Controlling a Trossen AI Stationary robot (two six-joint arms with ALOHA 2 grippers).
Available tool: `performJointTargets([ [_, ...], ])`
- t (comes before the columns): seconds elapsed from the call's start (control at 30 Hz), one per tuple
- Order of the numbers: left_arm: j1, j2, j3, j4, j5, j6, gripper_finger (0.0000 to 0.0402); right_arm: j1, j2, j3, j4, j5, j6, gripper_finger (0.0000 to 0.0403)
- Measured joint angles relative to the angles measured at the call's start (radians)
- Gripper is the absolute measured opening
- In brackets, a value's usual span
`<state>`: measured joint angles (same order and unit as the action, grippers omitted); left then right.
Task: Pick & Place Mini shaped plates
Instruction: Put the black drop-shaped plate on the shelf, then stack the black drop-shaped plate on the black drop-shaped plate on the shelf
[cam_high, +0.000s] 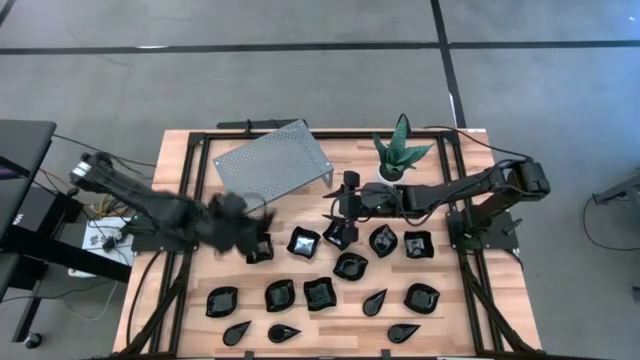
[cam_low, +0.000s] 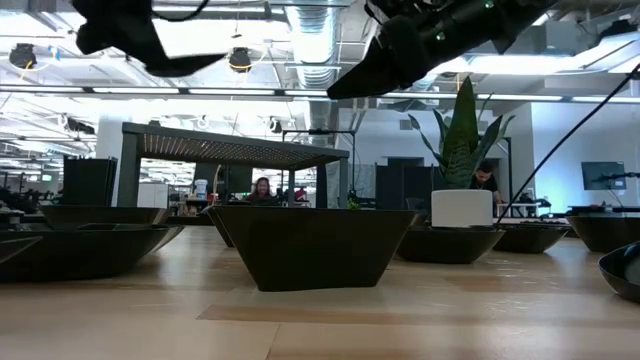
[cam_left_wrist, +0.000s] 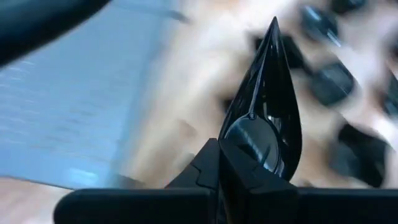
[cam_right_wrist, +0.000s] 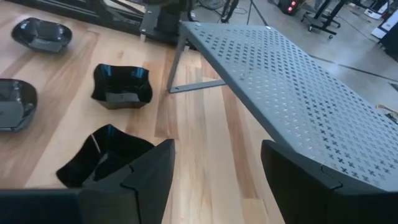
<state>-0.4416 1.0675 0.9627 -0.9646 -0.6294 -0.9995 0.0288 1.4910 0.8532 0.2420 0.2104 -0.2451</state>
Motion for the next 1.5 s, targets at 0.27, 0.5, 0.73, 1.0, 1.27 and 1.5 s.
performJointTargets([
  [0.27, 0.404, -0.170, -0.059, -0.025, 0.099, 0.015, 0.0003, -0.049, 0.000, 0.000, 0.005, 0.000, 0.000, 0.0234],
  [0.5, 0.561, -0.188, -0.165, -0.025, 0.206, 0.035, 0.0004, -0.083, 0.000, 0.000, 0.005, 0.000, 0.000, 0.0234],
  [0.73, 0.614, -0.187, -0.192, -0.013, 0.163, 0.132, 0.0004, -0.100, 0.000, 0.000, 0.005, 0.000, 0.000, 0.0234],
  [1.0, 0.669, -0.187, -0.193, 0.048, 0.143, 0.212, 0.0052, -0.105, 0.000, 0.000, 0.005, 0.000, 0.000, 0.0234],
  [1.27, 0.685, -0.198, -0.193, 0.099, 0.173, 0.219, 0.0089, -0.105, 0.000, 0.000, -0.002, 0.000, 0.000, 0.0234],
  [1.5, 0.638, -0.244, -0.192, 0.210, 0.294, 0.289, 0.0090, -0.105, 0.000, 0.000, -0.002, 0.000, 0.001, 0.0234],
])
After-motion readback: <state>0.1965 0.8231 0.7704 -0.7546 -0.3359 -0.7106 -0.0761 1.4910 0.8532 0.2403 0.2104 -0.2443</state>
